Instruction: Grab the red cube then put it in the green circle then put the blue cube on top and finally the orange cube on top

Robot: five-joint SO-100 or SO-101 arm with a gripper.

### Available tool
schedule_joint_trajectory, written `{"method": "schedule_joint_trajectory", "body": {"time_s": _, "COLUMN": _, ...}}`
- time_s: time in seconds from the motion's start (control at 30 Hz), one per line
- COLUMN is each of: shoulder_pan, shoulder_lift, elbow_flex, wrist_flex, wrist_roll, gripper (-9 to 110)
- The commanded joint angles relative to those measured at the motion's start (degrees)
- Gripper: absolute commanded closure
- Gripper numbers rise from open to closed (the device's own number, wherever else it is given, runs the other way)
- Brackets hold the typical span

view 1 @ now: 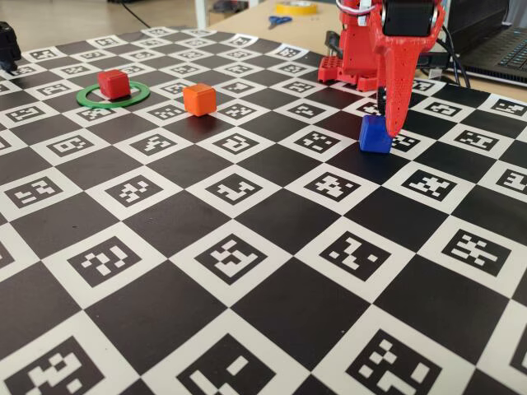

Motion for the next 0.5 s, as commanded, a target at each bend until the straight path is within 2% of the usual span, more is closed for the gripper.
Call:
{"method": "schedule_joint_trajectory", "body": {"time_s": 0.0, "shoulder_pan": 0.5, "shoulder_lift": -0.2, "elbow_flex": -0.4, "wrist_flex": -1.2, "wrist_roll": 0.2, "gripper": 58}}
{"method": "schedule_joint_trajectory", "body": {"time_s": 0.47, "shoulder_pan": 0.8, "shoulder_lift": -2.8, "elbow_flex": -0.2, "wrist_flex": -4.9, "wrist_roll": -0.5, "gripper": 63}}
